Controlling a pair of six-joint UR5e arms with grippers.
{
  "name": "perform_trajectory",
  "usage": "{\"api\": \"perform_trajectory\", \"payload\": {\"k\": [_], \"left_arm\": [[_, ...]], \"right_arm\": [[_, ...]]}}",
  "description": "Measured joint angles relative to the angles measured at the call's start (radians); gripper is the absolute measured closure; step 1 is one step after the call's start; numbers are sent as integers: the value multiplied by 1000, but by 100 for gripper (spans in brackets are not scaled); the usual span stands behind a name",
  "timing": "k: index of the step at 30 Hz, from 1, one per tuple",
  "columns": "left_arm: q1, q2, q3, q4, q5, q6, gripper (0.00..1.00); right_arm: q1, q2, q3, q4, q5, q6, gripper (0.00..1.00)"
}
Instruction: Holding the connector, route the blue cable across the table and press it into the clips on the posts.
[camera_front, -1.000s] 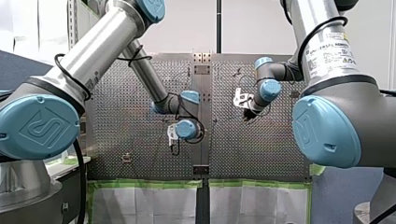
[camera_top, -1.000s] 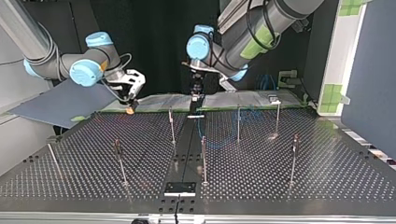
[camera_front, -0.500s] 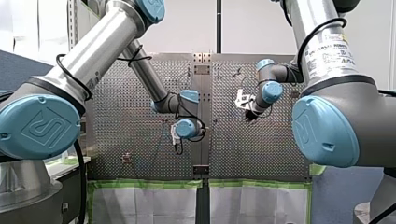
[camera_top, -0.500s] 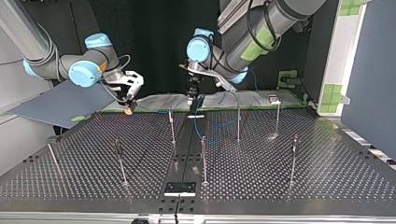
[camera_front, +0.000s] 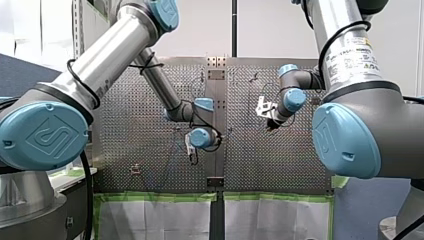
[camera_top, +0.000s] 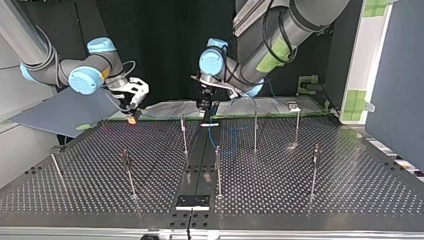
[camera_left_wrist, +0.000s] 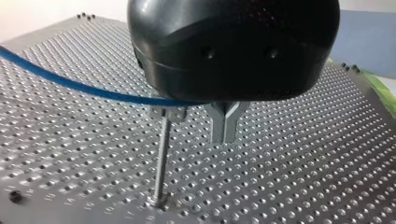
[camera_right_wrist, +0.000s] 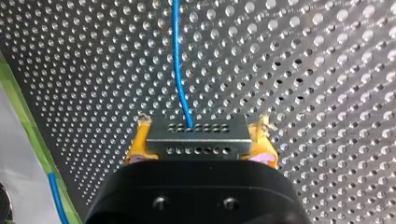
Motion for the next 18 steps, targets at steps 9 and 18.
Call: {"api": "perform_trajectory", "payload": {"k": [9,18], "left_arm": [[18,-18,72,-25,1,-5,100],[48,-19,109,-38,14,-6,100]], "right_arm": [[-21,6,0,-12,0,2,100],[-48,8,0,-20,0,3,100]]}}
